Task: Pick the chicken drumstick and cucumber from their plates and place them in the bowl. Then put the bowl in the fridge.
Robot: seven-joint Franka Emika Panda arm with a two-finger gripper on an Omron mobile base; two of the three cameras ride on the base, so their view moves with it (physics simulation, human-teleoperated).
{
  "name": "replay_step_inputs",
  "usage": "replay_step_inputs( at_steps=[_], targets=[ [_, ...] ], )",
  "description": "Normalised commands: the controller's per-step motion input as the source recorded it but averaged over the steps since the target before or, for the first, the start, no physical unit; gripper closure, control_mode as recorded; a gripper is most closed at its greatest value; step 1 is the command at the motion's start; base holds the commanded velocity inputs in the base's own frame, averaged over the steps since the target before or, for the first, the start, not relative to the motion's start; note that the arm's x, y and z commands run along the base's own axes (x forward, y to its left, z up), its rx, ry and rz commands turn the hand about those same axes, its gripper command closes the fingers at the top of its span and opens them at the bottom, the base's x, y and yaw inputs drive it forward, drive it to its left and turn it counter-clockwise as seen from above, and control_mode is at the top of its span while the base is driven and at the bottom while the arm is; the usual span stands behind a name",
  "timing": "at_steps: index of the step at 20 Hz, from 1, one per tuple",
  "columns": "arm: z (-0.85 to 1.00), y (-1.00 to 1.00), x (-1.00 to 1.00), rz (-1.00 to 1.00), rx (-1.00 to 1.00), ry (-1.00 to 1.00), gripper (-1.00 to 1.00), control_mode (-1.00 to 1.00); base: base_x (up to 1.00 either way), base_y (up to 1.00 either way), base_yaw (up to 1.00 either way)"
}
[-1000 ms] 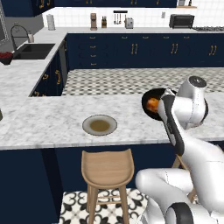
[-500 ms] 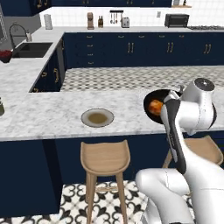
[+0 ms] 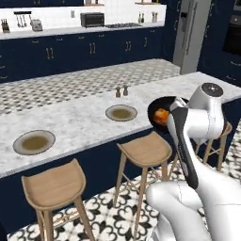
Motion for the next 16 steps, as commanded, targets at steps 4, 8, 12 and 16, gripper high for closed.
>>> replay_step_inputs(
  at_steps=[4, 8, 12, 16],
  targets=[
    [0.0, 0.0, 0.0, 0.0, 0.0, 0.0, 1.0, 1.0, 0.0, -0.43, -0.87],
    [0.0, 0.0, 0.0, 0.0, 0.0, 0.0, 1.0, 1.0, 0.38, -0.63, -0.63],
    [0.0, 0.0, 0.0, 0.0, 0.0, 0.0, 1.0, 1.0, 1.0, -0.72, -0.21],
    [0.0, 0.0, 0.0, 0.0, 0.0, 0.0, 1.0, 1.0, 1.0, -0.47, -0.49]
  ],
)
